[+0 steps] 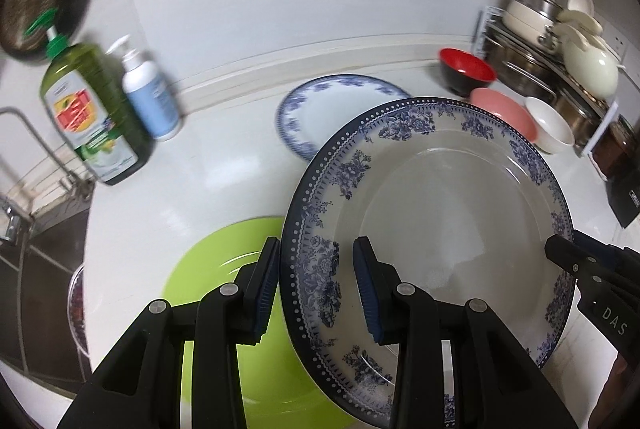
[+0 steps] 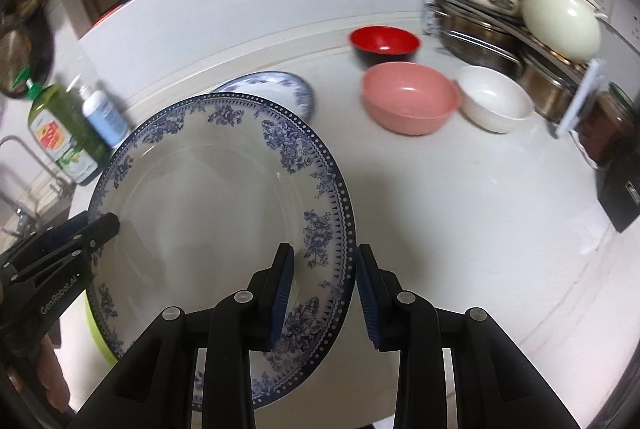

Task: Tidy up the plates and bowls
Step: 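Carry the large plate with both grippers and lower it onto the green plate, then open both grippers and lift them off the large plate, then move both grippers to the small blue-and-white plate rim and close them, then lift the small plate with both grippers toward the plate stack, then lower the small plate onto the plate stack and open both grippers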

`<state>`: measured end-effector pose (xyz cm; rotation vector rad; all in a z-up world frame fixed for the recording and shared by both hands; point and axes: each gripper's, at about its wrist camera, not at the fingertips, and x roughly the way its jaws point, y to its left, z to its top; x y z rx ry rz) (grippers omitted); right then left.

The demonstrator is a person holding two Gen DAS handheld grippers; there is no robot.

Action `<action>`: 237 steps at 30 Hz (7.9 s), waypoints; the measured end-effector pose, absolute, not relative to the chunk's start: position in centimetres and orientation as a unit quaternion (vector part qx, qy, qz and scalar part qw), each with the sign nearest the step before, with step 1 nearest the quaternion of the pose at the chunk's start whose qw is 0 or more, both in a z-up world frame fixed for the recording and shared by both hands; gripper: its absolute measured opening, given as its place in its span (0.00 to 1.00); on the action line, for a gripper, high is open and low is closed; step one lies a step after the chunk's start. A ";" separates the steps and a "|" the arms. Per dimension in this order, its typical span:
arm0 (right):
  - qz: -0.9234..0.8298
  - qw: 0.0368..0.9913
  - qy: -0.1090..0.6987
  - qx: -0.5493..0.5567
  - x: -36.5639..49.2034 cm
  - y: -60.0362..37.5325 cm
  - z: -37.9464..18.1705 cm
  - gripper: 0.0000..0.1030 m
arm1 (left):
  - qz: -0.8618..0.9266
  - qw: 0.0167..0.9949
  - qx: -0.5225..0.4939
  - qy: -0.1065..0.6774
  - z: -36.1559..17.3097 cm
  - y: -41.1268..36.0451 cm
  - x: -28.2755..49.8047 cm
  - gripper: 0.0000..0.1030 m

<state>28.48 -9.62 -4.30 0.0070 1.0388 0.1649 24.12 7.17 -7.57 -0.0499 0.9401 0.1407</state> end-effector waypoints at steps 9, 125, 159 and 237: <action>0.120 0.854 0.506 -0.018 27.7 -3.5 -5.0 0.32 | 0.106 0.878 -0.039 0.465 -8.6 12.7 22.0 0.36; 0.110 0.824 0.556 -0.010 53.0 -2.8 -14.0 0.57 | 0.041 0.834 0.014 0.550 -16.2 14.6 50.4 0.85; 0.104 0.817 0.567 -0.002 53.4 -3.0 -15.1 0.33 | 0.045 0.823 -0.009 0.566 -16.7 14.8 51.6 0.36; 0.182 0.775 0.597 -0.095 28.5 4.6 -13.3 0.34 | 0.128 0.791 -0.092 0.592 -15.0 20.7 21.0 0.36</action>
